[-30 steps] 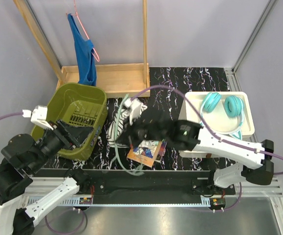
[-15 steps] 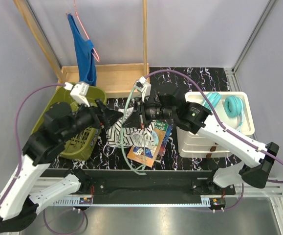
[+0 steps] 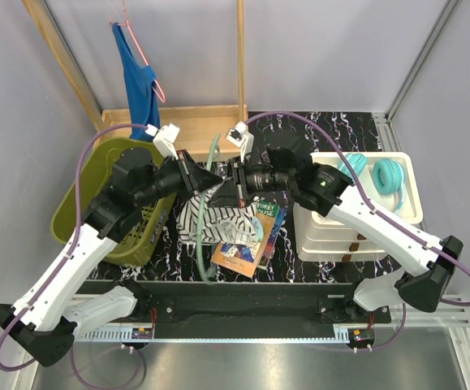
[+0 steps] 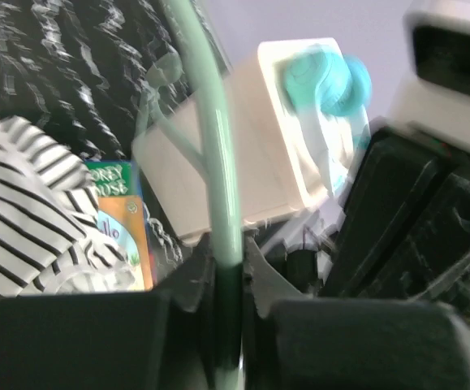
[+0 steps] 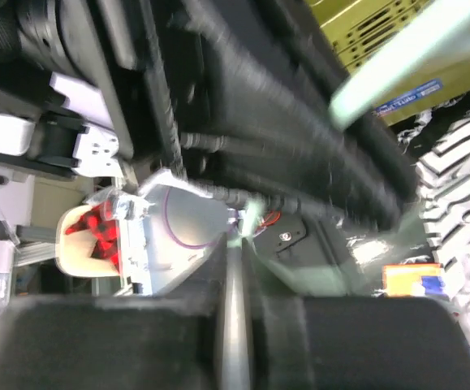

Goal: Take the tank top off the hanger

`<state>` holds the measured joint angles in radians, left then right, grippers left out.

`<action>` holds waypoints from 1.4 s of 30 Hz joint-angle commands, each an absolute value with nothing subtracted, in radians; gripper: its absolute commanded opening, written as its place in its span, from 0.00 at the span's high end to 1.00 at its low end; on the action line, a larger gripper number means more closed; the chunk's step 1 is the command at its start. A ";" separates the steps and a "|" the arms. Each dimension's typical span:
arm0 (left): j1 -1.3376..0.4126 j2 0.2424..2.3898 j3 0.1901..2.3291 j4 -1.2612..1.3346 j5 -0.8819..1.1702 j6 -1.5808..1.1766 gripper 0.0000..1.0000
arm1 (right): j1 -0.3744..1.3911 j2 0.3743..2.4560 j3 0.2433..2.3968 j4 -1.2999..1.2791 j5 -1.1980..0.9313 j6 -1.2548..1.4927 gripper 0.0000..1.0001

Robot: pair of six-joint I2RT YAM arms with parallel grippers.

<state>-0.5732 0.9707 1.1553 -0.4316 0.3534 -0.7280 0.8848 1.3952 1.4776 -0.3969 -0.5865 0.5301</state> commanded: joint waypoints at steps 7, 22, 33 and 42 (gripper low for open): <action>-0.511 0.997 1.523 -0.790 -0.032 -0.923 1.00 | 0.879 1.217 1.343 -0.535 -0.412 0.407 0.11; -0.402 1.023 1.667 -0.930 -0.187 -1.449 1.00 | 1.264 1.189 1.325 -0.546 0.124 0.167 0.00; -0.362 0.966 1.597 -0.925 -0.124 -1.580 1.00 | 1.347 1.115 1.212 -0.482 0.594 0.149 0.53; -0.353 0.951 1.594 -0.801 -0.127 -1.274 0.19 | 1.345 1.025 1.193 -0.486 0.627 0.212 1.00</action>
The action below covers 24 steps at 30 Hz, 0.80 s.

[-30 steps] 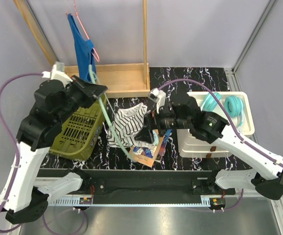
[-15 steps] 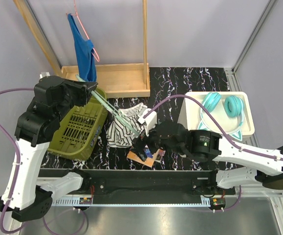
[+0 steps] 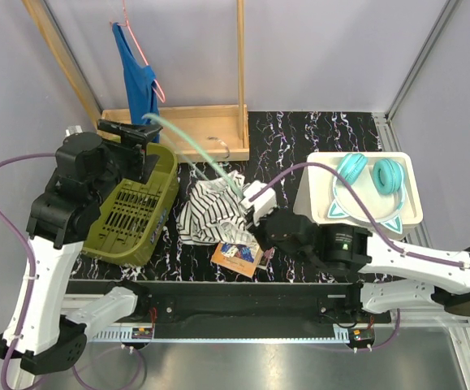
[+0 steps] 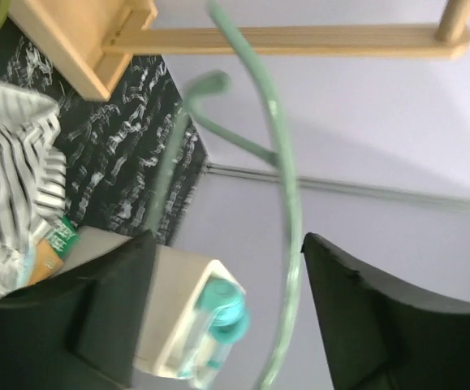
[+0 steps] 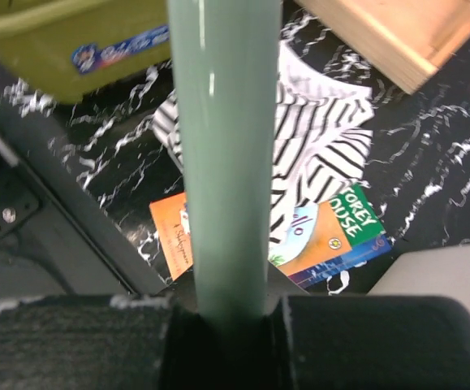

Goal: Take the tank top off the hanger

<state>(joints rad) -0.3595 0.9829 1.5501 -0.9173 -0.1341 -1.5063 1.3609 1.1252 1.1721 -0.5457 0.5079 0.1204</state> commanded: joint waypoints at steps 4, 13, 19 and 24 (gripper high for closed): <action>-0.353 0.878 1.560 -0.801 -0.162 -1.042 0.07 | 1.344 1.040 1.253 -0.580 0.623 0.253 1.00; -0.353 0.781 1.355 -0.411 0.273 -0.870 0.07 | 1.201 1.199 1.485 -0.693 0.436 0.224 1.00; -0.484 0.943 1.287 -0.115 0.510 -0.999 0.08 | 1.166 1.252 1.549 -0.732 0.230 0.235 1.00; -0.552 1.014 1.279 0.022 0.411 -1.073 0.17 | 1.167 1.255 1.532 -0.747 0.146 0.275 1.00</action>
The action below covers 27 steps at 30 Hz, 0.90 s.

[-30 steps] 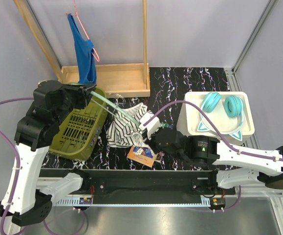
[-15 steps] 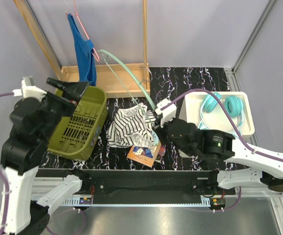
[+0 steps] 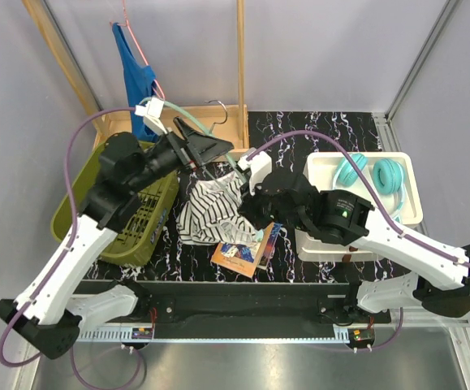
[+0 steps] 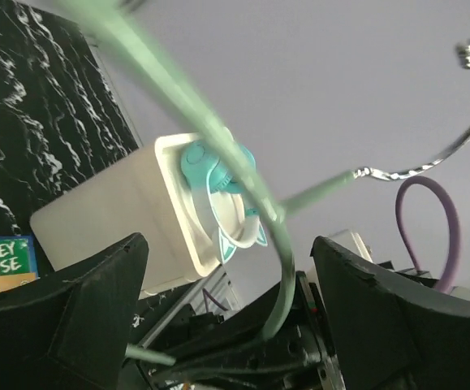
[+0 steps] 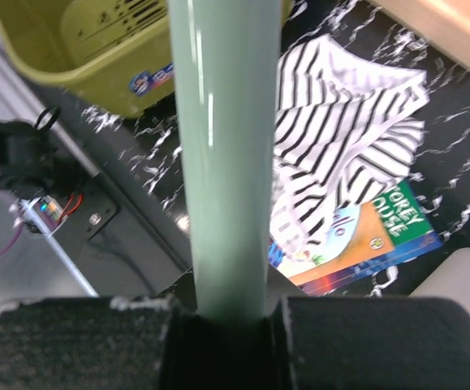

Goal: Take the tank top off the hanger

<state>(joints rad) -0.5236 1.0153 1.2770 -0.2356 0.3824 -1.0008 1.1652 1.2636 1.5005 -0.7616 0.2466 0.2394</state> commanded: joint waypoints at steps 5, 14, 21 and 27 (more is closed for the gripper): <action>-0.571 1.061 1.275 0.068 0.383 -1.131 0.33 | 1.166 1.227 1.513 -0.747 0.127 0.288 1.00; -0.592 1.085 1.269 0.029 0.315 -1.242 0.81 | 1.164 1.200 1.517 -0.772 0.150 0.359 0.71; -0.592 1.072 1.275 0.083 0.203 -1.405 1.00 | 1.166 1.088 1.424 -0.767 0.183 0.436 0.36; -0.592 1.003 1.128 0.201 0.081 -1.606 1.00 | 1.167 0.986 1.304 -0.594 0.140 0.419 0.32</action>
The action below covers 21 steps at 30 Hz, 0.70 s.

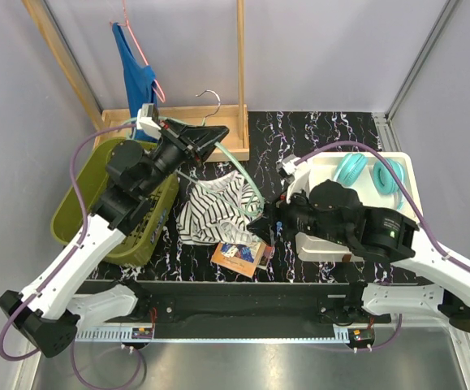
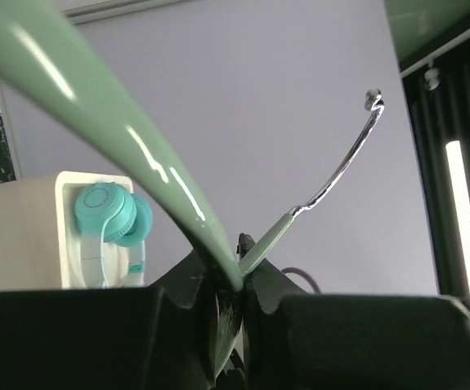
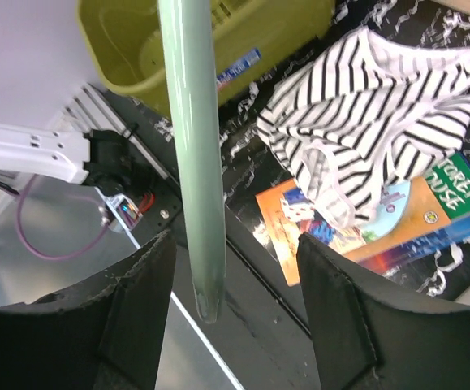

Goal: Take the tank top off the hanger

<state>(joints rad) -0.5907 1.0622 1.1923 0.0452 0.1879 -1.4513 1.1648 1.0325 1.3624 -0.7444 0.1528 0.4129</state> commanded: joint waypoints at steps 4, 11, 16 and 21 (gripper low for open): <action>-0.592 0.977 1.077 0.219 0.063 -1.644 1.00 | 1.166 0.963 1.304 -0.542 0.179 0.400 0.36; -0.592 0.950 1.002 0.340 0.041 -1.700 1.00 | 1.166 1.019 1.358 -0.467 0.153 0.374 0.51; -0.589 0.954 0.956 0.438 0.089 -1.729 0.90 | 1.166 1.069 1.400 -0.459 0.196 0.368 1.00; -0.494 0.939 0.926 0.502 0.296 -1.724 0.28 | 1.167 1.069 1.437 -0.489 0.432 0.348 1.00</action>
